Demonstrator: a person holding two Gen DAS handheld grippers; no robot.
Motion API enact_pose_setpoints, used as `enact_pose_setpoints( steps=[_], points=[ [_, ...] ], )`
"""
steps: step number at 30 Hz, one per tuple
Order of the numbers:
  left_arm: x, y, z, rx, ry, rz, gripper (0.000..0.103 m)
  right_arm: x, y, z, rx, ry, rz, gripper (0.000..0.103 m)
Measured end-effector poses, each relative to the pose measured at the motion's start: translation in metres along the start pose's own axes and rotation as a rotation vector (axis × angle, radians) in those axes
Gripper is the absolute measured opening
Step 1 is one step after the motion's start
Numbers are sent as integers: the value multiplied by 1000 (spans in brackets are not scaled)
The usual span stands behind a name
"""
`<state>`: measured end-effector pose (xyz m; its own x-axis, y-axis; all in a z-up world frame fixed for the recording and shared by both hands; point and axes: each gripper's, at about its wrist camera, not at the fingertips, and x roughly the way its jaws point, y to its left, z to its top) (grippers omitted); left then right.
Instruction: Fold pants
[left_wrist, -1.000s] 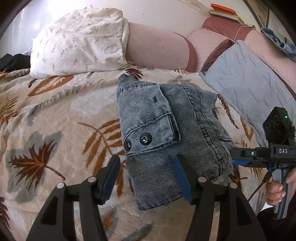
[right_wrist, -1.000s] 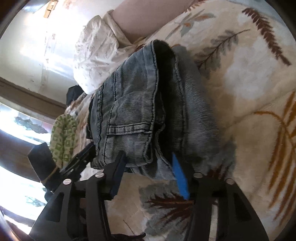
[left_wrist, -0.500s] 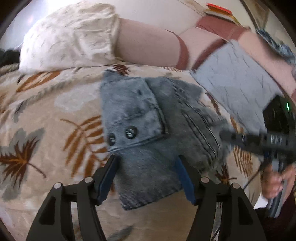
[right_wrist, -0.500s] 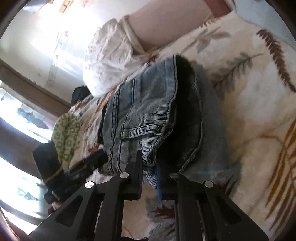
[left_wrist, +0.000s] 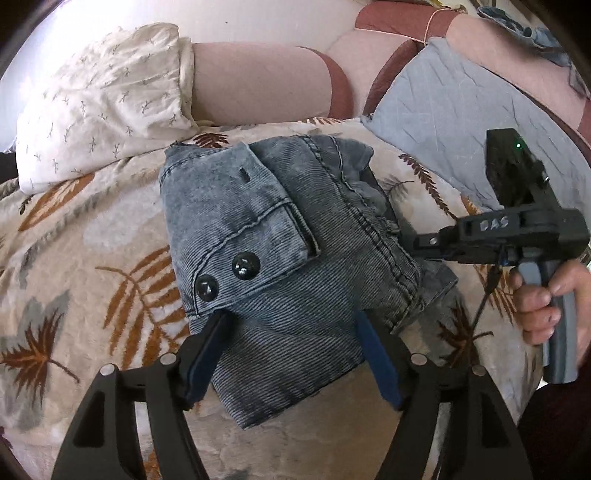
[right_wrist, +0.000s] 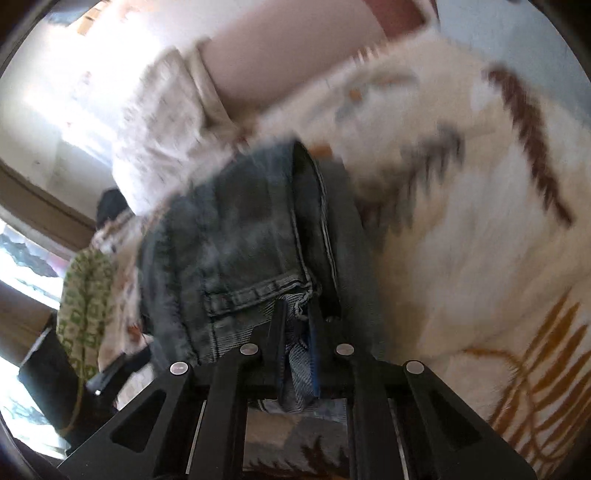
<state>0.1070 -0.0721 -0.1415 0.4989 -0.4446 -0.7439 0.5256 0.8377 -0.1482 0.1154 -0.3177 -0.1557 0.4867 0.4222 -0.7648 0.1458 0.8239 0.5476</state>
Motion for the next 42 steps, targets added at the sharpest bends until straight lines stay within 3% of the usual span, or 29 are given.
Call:
enact_pose_setpoints(
  steps=[2, 5, 9, 11, 17, 22, 24, 26, 29, 31, 35, 38, 42],
  points=[
    [0, 6, 1, -25, 11, -15, 75, 0, -6, -2, 27, 21, 27, 9],
    [1, 12, -1, -59, 19, -24, 78, -19, -9, -2, 54, 5, 51, 19],
    [1, 11, -1, -64, 20, -19, 78, -47, 16, -3, -56, -134, -19, 24],
    [1, 10, -1, -63, 19, -19, 78, -51, 29, -2, -86, -174, 24, 24],
    [2, 12, -1, -60, 19, -28, 80, -26, 65, 24, -140, -203, 97, 26],
    [4, 15, -1, -61, 20, -40, 81, 3, 67, 55, -90, -175, 129, 29],
    [6, 16, 0, -62, 19, -46, 82, 17, 68, 66, -82, -146, 123, 36],
    [6, 16, -1, -56, 14, -47, 82, 34, 65, 73, -66, -92, 103, 52],
    [6, 17, -1, -52, 9, -54, 82, 66, 54, 82, -55, -29, 8, 51],
    [5, 20, 1, -60, 18, -66, 82, 73, 47, 82, -59, -23, 13, 51],
    [-11, 32, 6, -86, 10, -92, 82, 58, 44, 80, -42, -30, 23, 52],
    [-32, 44, 11, -108, -44, -85, 82, 37, 39, 72, -1, -54, 54, 55],
    [-42, 59, 15, -150, -82, -36, 82, -4, 37, 48, -19, -91, 65, 55]
  ],
)
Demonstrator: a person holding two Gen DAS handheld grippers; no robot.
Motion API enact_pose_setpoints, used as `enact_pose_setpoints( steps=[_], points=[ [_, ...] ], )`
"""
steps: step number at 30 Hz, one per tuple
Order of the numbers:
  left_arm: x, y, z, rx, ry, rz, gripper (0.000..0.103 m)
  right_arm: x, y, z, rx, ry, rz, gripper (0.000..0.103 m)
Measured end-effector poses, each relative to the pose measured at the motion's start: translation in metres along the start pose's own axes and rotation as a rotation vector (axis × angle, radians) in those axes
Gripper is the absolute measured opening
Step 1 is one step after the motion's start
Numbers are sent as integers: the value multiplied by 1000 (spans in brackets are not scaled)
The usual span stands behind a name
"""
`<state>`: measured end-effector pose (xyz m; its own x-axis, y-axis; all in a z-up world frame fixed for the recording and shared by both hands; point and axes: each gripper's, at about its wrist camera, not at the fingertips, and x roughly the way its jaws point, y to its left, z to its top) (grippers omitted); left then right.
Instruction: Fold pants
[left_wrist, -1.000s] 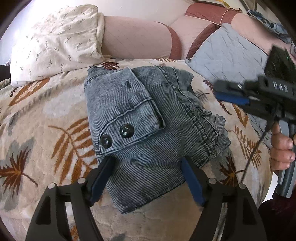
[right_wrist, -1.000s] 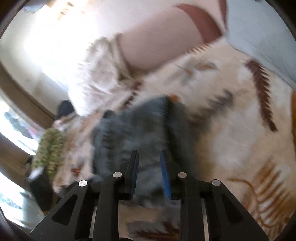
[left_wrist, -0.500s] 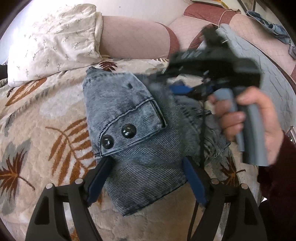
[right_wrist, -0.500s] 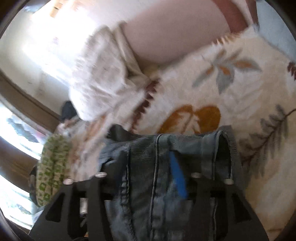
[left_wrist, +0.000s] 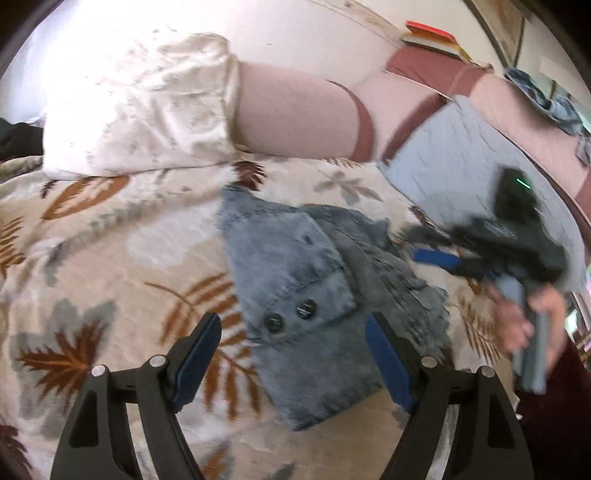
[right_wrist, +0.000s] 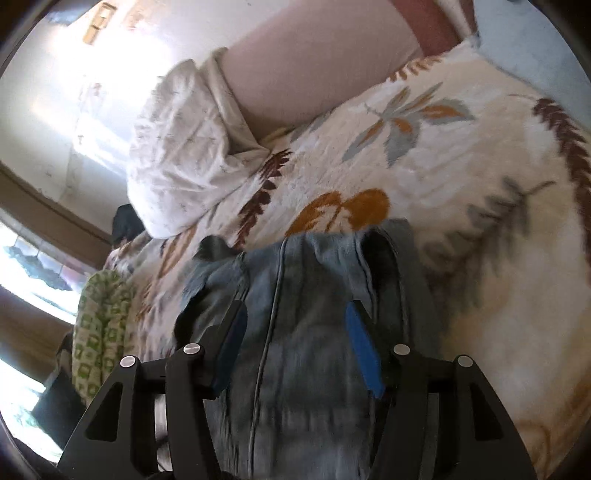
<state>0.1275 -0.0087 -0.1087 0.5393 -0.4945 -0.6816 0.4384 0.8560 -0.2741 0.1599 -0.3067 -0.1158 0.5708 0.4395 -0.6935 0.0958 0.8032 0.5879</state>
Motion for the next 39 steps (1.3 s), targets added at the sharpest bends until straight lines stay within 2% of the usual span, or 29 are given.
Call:
enact_pose_setpoints(
  steps=[4, 7, 10, 11, 14, 17, 19, 24, 27, 30, 33, 39],
  points=[
    [22, 7, -6, -31, 54, 62, 82, -28, 8, -27, -25, -19, -2, 55],
    [36, -7, -15, 38, 80, 126, 82, -30, 17, -51, -71, -8, -28, 57],
    [46, -12, -22, 92, 112, 181, 82, -8, 13, -65, -65, 53, -95, 52],
    [45, -10, -21, 75, 110, 177, 82, 4, 7, -69, -51, 88, -97, 52],
    [36, 0, -18, 1, 121, 146, 82, -1, 10, -70, -46, 74, -99, 53],
    [20, 2, -15, -4, 96, 170, 82, -17, 13, -75, -35, 40, -76, 54],
    [5, 2, -13, -7, 55, 178, 82, -35, 14, -77, -24, -6, -55, 55],
    [-31, 1, -3, -21, -64, 181, 82, -85, 13, -82, -24, -192, -34, 56],
    [-50, -6, -2, -18, -130, 209, 92, -106, 24, -89, -72, -288, -35, 58],
    [-63, -15, -5, -5, -179, 232, 103, -117, 42, -98, -133, -364, -49, 62],
    [-69, -24, -7, 23, -208, 287, 103, -123, 55, -106, -169, -424, -56, 67],
    [-73, -31, -5, 45, -246, 381, 103, -124, 77, -117, -273, -553, -159, 78]
  ],
)
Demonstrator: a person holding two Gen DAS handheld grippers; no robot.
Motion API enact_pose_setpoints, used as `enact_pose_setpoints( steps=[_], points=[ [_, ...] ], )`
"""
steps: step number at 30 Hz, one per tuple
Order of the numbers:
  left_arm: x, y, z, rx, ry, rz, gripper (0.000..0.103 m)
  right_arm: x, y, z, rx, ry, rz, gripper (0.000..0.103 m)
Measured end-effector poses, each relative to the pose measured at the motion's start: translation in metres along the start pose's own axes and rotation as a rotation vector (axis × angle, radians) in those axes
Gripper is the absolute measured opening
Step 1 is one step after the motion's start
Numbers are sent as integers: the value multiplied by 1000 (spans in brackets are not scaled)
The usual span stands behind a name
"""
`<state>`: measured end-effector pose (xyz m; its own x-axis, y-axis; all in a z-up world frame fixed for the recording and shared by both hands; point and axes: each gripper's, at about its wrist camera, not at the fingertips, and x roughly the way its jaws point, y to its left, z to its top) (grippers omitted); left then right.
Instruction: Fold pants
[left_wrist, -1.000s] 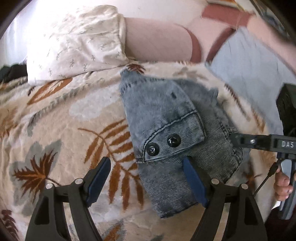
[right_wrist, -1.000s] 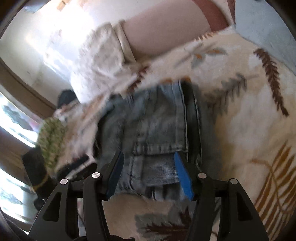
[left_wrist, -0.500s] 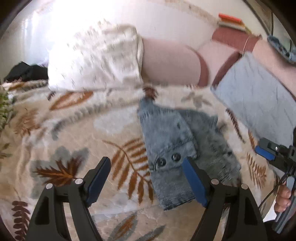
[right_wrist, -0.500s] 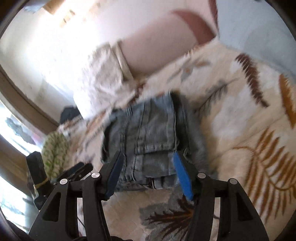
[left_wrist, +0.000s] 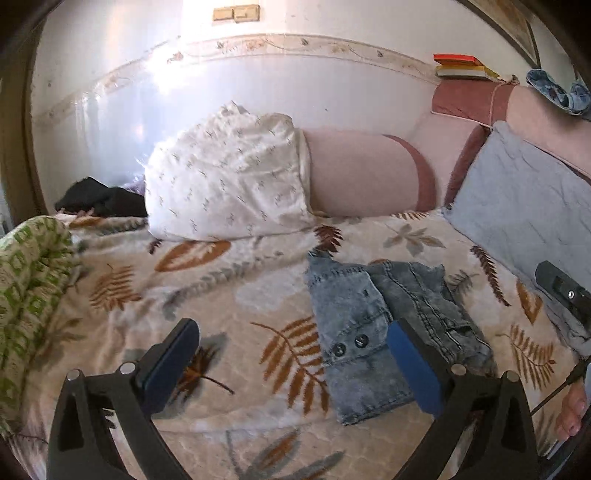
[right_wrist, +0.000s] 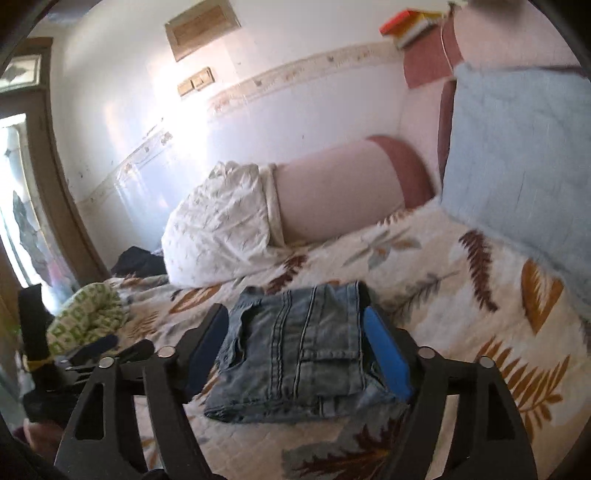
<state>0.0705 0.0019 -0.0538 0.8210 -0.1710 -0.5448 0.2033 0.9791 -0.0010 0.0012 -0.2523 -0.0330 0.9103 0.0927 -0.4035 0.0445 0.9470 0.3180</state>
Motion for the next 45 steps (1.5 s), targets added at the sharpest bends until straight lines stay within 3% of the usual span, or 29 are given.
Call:
enact_pose_setpoints(
  steps=[4, 14, 20, 31, 45],
  points=[
    [0, 7, 1, -32, -10, 21, 103, 2, 8, -2, -67, -42, -61, 82],
    [8, 7, -6, -29, 5, 83, 103, 18, 11, -6, -67, 18, -22, 84],
    [8, 2, -7, 7, 2, 97, 103, 29, 4, -8, -14, 82, -5, 84],
    [13, -1, -11, 17, 25, 101, 103, 35, -13, -8, 65, 116, -23, 84],
    [34, -9, -25, 56, 108, 107, 103, 47, -34, -11, 159, 183, -50, 84]
  ],
)
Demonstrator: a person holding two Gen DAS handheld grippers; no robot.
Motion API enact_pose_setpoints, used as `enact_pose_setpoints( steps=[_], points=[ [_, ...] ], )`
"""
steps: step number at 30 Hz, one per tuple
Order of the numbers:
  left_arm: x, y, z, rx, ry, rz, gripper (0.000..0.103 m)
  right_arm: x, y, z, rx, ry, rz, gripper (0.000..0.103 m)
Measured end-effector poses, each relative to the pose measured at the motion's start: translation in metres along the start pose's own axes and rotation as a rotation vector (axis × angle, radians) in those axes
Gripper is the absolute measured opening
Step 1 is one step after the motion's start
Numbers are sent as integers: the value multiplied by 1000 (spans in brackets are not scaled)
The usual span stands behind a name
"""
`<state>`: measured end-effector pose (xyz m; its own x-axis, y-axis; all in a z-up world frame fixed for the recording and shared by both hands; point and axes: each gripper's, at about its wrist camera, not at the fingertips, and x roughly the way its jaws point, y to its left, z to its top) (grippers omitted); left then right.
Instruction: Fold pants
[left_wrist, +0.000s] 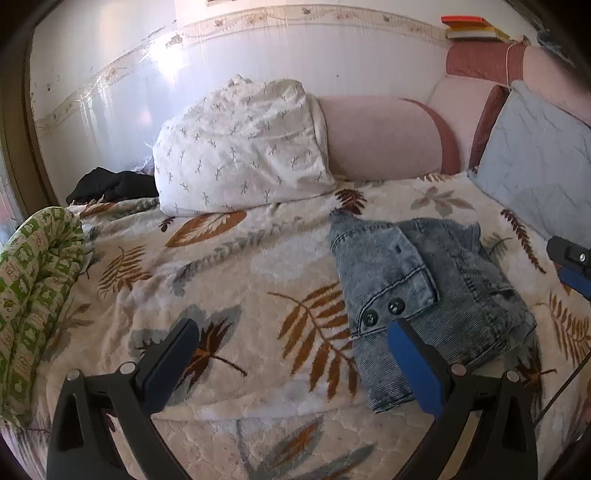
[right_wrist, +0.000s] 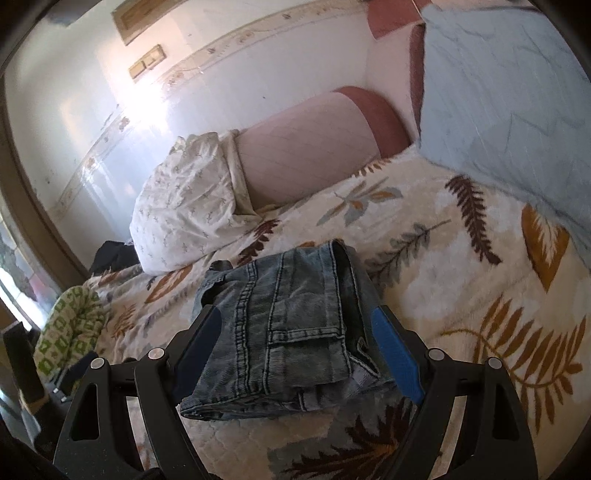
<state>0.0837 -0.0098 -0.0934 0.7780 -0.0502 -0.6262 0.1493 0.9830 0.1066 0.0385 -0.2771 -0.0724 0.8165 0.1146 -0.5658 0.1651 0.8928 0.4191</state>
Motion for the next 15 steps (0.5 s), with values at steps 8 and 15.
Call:
enact_pose_setpoints(
  steps=[8, 15],
  points=[
    [8, -2, -4, 3, 35, 1, 103, 10, -14, -1, 81, 61, 0, 84],
    [11, -3, -6, 0, 47, 1, 103, 11, -17, -3, 104, 79, -5, 84]
  ],
)
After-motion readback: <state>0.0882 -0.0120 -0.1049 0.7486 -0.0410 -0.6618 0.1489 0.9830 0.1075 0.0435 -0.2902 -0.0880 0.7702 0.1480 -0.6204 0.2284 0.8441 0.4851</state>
